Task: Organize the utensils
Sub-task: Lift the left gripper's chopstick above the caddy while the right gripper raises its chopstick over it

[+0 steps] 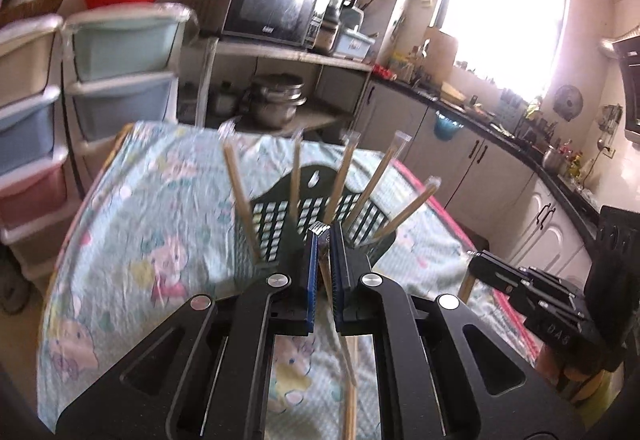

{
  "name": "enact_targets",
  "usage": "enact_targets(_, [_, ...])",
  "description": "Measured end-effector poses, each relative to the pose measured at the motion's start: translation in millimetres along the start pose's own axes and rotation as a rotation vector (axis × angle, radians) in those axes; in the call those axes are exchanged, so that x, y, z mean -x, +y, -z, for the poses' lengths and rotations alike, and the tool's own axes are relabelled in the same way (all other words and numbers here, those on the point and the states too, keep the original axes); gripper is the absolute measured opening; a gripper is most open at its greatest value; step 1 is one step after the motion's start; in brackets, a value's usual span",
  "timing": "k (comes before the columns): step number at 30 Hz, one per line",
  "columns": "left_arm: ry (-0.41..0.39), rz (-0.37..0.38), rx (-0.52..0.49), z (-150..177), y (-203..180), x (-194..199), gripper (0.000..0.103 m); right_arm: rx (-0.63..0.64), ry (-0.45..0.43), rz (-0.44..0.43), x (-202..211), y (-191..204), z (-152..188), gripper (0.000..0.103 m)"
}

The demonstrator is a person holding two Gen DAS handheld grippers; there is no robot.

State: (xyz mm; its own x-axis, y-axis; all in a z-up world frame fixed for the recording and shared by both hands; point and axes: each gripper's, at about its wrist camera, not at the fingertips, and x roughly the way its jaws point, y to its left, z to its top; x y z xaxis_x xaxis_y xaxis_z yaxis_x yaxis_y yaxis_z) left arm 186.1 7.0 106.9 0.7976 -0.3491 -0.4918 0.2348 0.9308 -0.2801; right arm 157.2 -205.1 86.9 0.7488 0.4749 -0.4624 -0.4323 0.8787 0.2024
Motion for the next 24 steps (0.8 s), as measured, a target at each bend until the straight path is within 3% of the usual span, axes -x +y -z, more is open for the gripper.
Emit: enact_targets(24, [-0.181,0.038,-0.070,-76,-29,26,0.003,0.063,-0.183,0.028,28,10,-64,0.007])
